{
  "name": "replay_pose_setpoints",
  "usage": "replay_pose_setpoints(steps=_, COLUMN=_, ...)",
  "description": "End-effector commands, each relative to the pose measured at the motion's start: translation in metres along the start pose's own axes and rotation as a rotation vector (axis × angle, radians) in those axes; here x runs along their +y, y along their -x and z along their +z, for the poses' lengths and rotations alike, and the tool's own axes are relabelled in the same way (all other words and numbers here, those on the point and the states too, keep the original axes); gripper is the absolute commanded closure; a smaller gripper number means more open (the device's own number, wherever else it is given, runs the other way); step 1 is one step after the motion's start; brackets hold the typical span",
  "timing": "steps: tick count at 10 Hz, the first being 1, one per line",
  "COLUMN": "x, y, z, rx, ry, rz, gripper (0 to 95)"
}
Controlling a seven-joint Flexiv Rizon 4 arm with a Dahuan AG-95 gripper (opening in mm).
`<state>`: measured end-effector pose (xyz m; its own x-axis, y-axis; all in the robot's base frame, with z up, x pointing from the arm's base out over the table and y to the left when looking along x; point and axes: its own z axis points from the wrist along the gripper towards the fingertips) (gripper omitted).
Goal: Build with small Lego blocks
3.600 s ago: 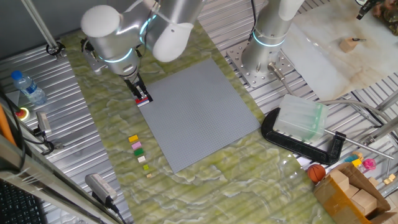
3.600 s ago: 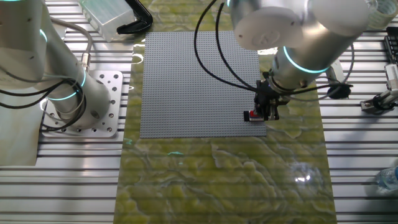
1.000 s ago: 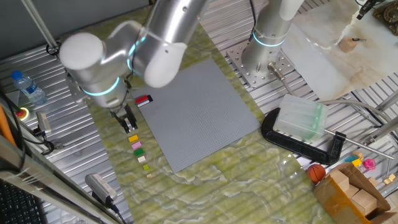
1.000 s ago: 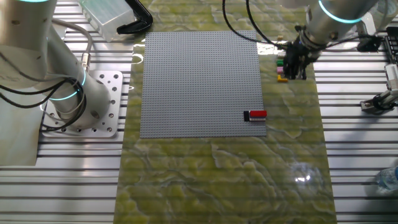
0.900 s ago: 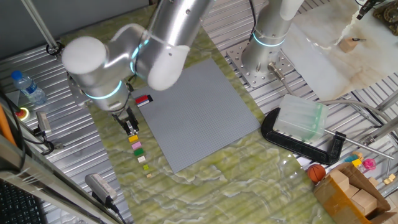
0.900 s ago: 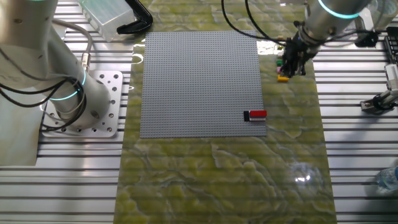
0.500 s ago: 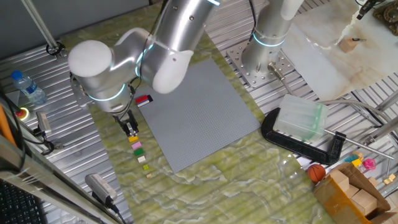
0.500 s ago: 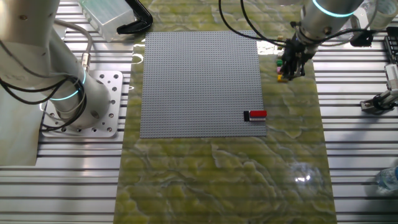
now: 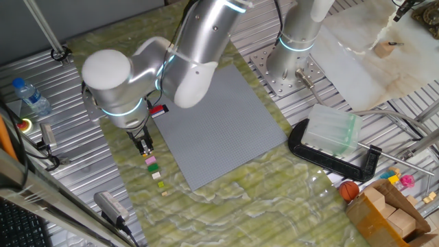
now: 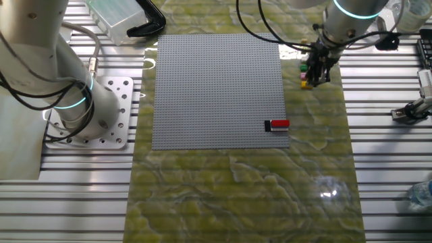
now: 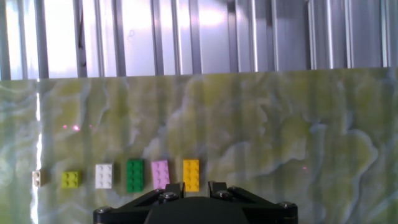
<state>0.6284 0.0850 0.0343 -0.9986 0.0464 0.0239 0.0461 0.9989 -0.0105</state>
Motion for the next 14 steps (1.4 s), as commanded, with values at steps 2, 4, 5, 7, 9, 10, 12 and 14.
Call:
replay_pose_setpoints(steps=2, x=-0.002, y=0.001, z=0.004, rx=-0.006, ry=0.002, rz=0.001, gripper=57.0)
replay_pose_setpoints(steps=4, x=0.0, y=0.003, z=0.007, rx=-0.005, ry=0.0, rz=0.006, gripper=57.0)
replay_pose_setpoints(steps=5, x=0.0, y=0.004, z=0.008, rx=-0.003, ry=-0.002, rz=0.009, gripper=57.0)
replay_pose_setpoints(steps=7, x=-0.002, y=0.007, z=0.013, rx=-0.002, ry=-0.001, rz=0.018, gripper=57.0)
replay_pose_setpoints(steps=9, x=-0.002, y=0.007, z=0.014, rx=0.003, ry=0.002, rz=0.039, gripper=76.0)
replay_pose_setpoints(steps=10, x=-0.002, y=0.007, z=0.015, rx=0.005, ry=0.003, rz=0.047, gripper=76.0)
replay_pose_setpoints(steps=12, x=-0.001, y=0.006, z=0.015, rx=0.001, ry=0.004, rz=0.048, gripper=76.0)
replay_pose_setpoints(steps=14, x=0.002, y=0.005, z=0.015, rx=-0.004, ry=0.0, rz=0.046, gripper=76.0)
